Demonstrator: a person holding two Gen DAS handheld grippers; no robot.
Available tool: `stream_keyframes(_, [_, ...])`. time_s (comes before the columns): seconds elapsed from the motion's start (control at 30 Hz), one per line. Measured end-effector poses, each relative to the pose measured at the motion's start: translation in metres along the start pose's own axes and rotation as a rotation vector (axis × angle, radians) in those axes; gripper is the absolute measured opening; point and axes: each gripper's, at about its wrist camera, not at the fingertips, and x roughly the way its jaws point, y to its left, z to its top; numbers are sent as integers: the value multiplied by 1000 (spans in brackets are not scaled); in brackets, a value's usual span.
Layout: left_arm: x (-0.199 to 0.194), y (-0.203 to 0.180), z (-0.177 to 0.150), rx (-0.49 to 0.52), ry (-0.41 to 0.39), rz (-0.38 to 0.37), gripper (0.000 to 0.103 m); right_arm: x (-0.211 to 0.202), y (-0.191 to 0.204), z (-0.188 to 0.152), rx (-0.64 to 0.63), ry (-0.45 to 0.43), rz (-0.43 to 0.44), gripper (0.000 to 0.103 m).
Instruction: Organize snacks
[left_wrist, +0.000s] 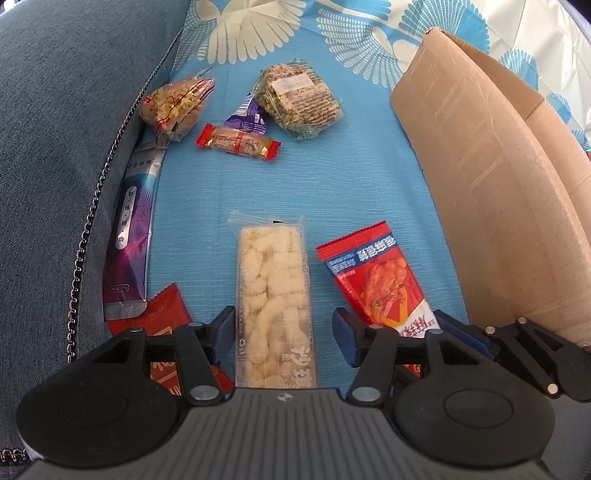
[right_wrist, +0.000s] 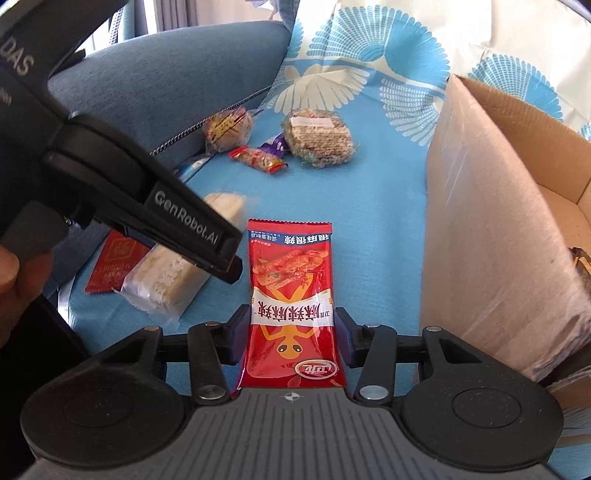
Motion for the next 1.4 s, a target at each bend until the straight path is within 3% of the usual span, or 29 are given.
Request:
stream_keyframes(0.3, [1, -2, 1, 11, -3, 7, 61, -1, -3, 2, 8, -8, -10, 49])
stream_keyframes(0.37, [1, -3, 1, 12, -8, 18, 56, -1, -3, 2, 7, -9, -11, 49])
stream_keyframes(0.43, [1, -3, 1, 11, -16, 34, 42, -2, -2, 1, 4, -9, -12, 49])
stream_keyframes(0.63, [-4, -5, 0, 23, -51, 33, 40, -9, -1, 0, -5, -24, -8, 49])
stream_keyframes(0.83, [-28, 0, -10, 0, -168, 3, 40, -29, 4, -2, -37, -90, -2, 48])
stream_keyframes(1.1, [-70, -3, -34, -7, -392, -42, 40, -72, 24, -2, -114, -184, -16, 48])
stream_keyframes(1.4, [-102, -19, -59, 61, -525, -150, 40, -148, 9, 15, -103, -335, -104, 48])
